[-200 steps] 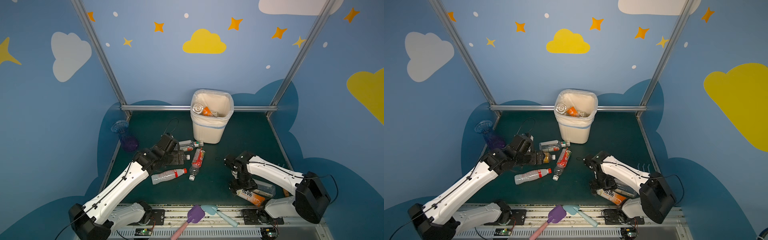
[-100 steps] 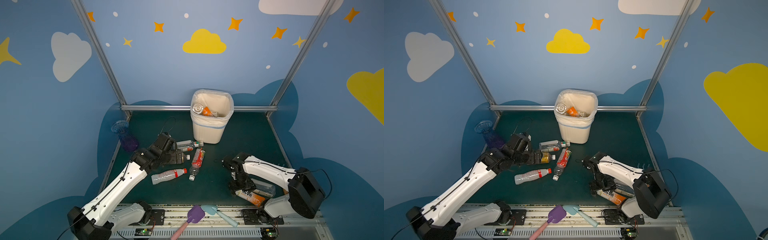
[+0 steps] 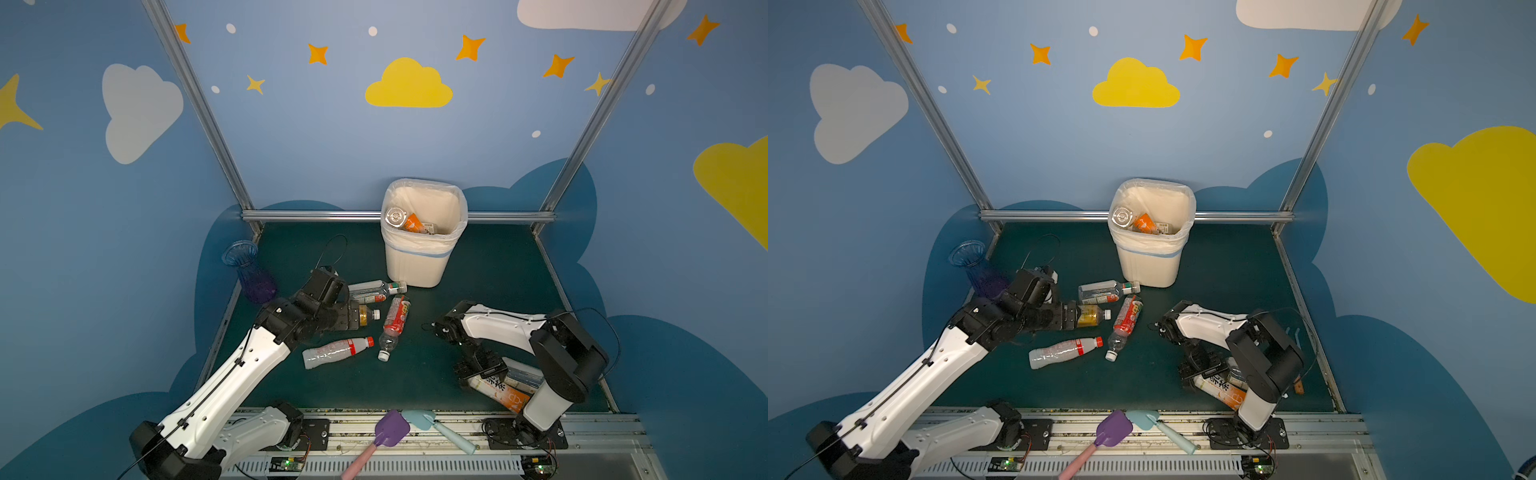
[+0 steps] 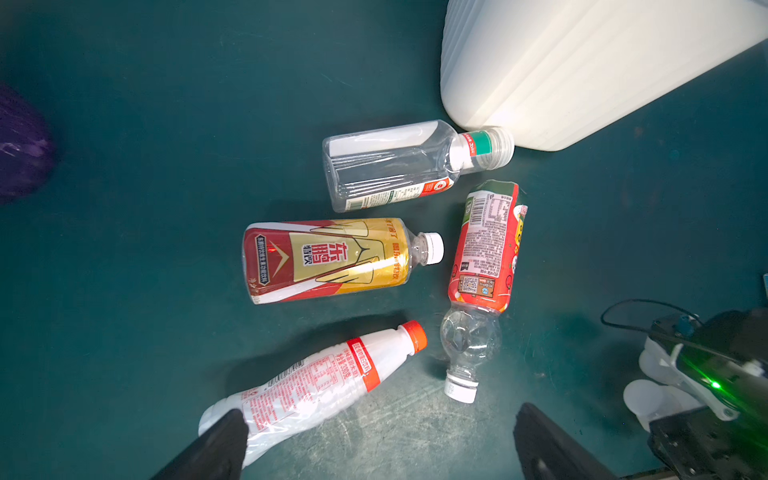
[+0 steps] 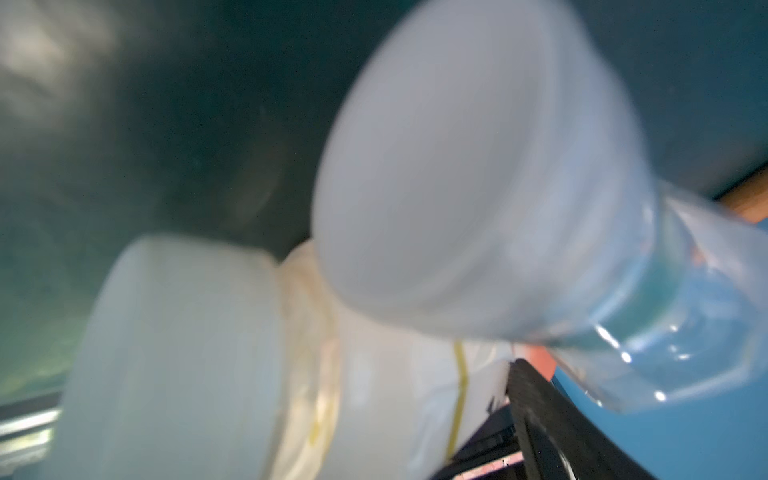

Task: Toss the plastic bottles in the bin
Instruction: 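Lift the milk-tea bottle with the right gripper and drop it into the bin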

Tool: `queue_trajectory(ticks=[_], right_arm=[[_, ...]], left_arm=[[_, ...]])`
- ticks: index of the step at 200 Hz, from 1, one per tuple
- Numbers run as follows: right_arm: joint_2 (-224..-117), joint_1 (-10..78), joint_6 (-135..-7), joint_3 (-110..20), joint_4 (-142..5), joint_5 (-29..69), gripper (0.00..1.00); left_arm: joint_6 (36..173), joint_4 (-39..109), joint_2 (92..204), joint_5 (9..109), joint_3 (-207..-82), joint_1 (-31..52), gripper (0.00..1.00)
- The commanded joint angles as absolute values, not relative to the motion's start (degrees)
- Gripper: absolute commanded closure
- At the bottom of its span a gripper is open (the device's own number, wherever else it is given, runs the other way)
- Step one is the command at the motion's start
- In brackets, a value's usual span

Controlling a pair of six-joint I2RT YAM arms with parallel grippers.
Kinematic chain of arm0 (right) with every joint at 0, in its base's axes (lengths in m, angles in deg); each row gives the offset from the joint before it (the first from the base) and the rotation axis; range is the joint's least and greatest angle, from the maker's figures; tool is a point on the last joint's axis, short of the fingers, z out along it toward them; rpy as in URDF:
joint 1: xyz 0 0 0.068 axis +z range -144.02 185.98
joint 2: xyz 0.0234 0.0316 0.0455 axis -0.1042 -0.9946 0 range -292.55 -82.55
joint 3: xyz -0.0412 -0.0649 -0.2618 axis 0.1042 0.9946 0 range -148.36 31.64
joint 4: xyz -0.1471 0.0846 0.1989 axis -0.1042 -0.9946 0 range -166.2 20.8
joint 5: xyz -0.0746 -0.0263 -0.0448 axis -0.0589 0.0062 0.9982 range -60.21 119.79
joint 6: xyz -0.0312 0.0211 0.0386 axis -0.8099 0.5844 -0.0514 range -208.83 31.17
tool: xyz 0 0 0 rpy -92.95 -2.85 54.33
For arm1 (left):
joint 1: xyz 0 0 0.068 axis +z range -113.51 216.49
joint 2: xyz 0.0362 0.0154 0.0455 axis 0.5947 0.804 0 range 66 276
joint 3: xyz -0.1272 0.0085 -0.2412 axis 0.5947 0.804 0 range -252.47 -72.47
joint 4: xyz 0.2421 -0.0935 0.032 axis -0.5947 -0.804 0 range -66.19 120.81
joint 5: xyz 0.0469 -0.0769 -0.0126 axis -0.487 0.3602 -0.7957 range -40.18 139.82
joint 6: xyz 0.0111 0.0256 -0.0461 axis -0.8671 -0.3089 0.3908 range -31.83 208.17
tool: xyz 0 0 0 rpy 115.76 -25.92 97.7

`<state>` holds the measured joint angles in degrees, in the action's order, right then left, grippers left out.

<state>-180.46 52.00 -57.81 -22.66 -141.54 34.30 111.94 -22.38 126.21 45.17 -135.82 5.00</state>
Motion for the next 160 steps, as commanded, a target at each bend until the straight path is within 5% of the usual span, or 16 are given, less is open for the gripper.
queue_trajectory(ticks=[1, 42, 101, 160], right_arm=[[-181.9, 52.5, -58.0, -24.5, -137.4, 34.2, 0.13], [-184.4, 52.5, -58.4, -26.7, -134.7, 32.6, 0.19], [-182.3, 51.5, -56.5, -28.2, -131.4, 30.6, 0.44], [-170.7, 49.9, -53.7, -28.4, -132.8, 32.0, 0.58]], left_arm=[[110.9, -24.5, 124.7, 44.0, -136.4, 5.5, 0.0], [110.7, -25.6, 123.6, 43.7, -136.4, 6.1, 0.0], [110.4, -26.7, 122.4, 43.4, -136.2, 6.5, 0.0], [110.0, -27.2, 122.4, 43.5, -136.5, 6.8, 0.0]])
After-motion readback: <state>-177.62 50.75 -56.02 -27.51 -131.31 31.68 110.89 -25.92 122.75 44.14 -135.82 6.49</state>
